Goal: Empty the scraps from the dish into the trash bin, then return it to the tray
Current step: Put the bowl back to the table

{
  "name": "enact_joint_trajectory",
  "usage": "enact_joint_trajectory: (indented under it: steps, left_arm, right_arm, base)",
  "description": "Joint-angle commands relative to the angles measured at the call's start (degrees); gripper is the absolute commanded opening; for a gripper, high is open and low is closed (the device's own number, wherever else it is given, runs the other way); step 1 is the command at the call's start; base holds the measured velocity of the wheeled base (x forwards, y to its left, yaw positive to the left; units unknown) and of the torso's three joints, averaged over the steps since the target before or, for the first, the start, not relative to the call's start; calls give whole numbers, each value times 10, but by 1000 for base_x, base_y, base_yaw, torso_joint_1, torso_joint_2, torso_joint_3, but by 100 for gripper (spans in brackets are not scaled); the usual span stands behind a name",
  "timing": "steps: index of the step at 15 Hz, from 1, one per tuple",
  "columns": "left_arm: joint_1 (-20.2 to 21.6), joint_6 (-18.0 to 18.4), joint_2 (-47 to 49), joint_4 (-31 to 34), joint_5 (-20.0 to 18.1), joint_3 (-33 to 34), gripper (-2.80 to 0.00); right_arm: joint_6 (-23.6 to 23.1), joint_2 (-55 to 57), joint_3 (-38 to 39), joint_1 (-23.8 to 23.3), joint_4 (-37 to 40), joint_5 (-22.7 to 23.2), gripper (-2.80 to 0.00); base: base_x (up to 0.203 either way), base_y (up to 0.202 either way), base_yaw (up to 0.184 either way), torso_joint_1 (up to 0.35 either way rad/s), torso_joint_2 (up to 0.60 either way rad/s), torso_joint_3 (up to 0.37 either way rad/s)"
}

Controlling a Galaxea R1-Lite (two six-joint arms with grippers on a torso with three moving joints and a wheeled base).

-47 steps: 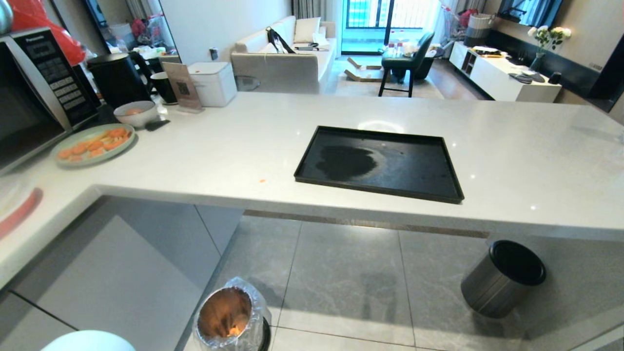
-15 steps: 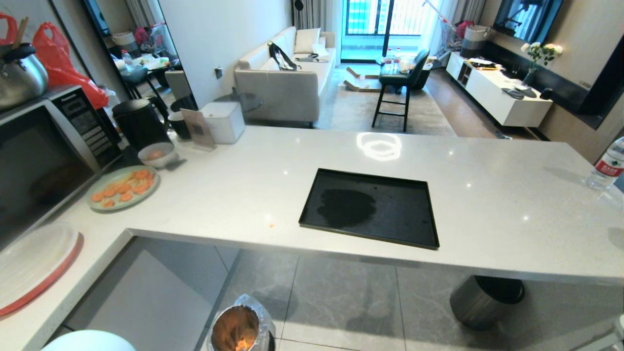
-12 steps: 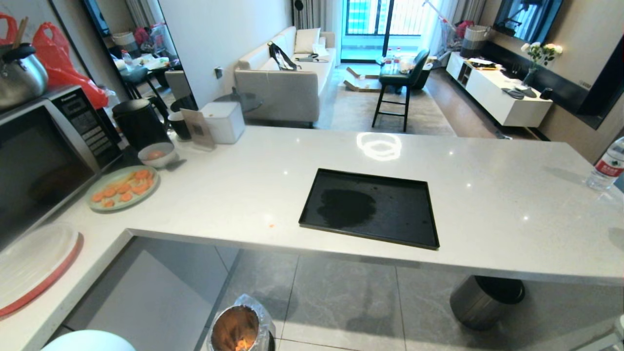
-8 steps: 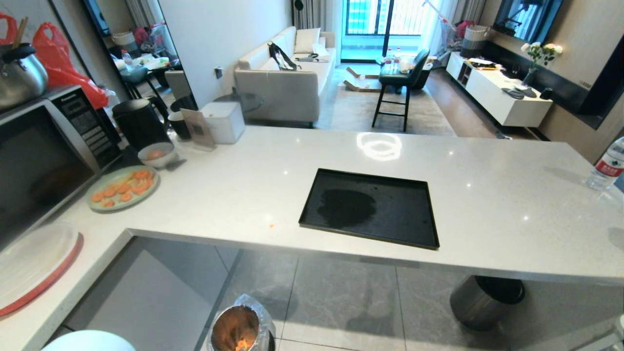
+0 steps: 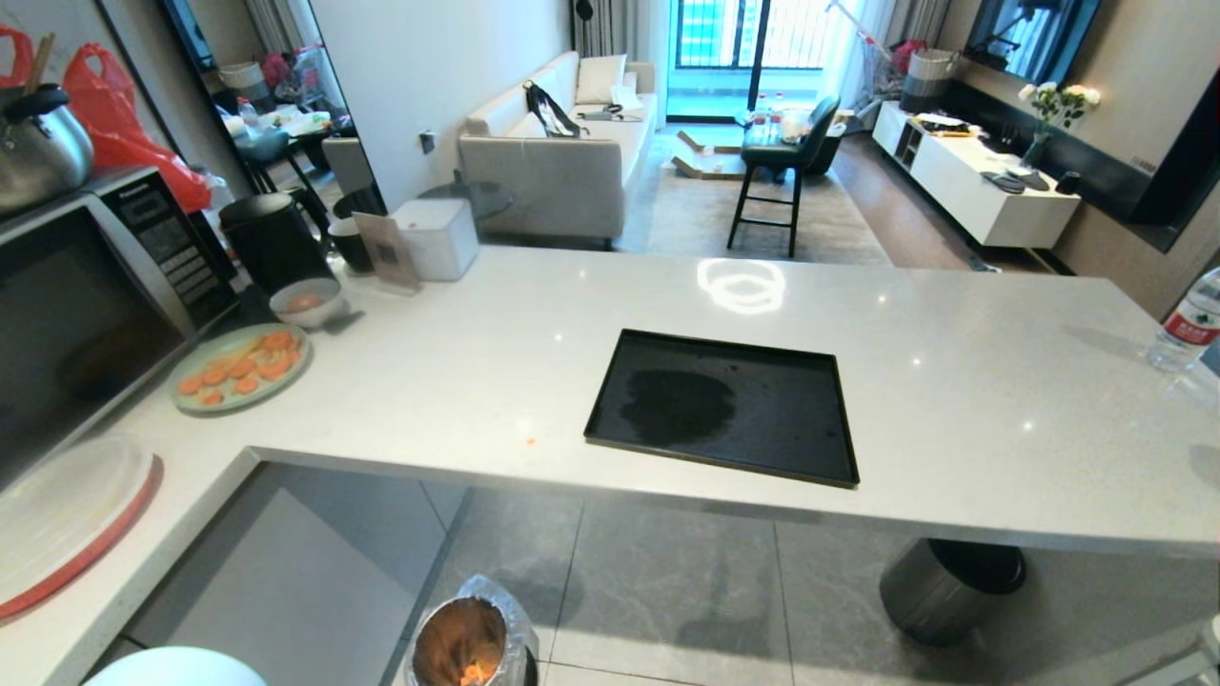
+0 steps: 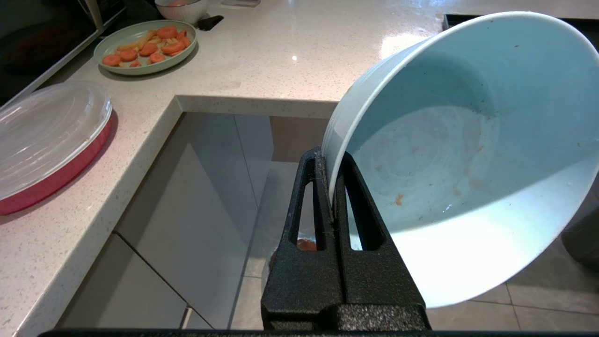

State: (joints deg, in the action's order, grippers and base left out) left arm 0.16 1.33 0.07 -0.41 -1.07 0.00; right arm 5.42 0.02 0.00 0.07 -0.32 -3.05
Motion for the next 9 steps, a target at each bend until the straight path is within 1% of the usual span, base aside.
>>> enact_joint_trajectory:
  steps: [1,2,3,9]
  left_arm:
    - [0,0,0,0,0,0,-280]
    - [0,0,0,0,0,0,-280]
    - [0,-1,0,0,0,0,-280]
    - [0,-1,0,0,0,0,-280]
  right_arm:
    - [0,0,0,0,0,0,-280]
    - [0,0,0,0,0,0,-280]
    - [0,0,0,0,0,0,-280]
    - [0,0,0,0,0,0,-280]
  base:
    - [0,0,0,0,0,0]
    - [0,0,0,0,0,0]
    - [125,0,-2,-12,-12,5]
    - [193,0,1,4,1,4]
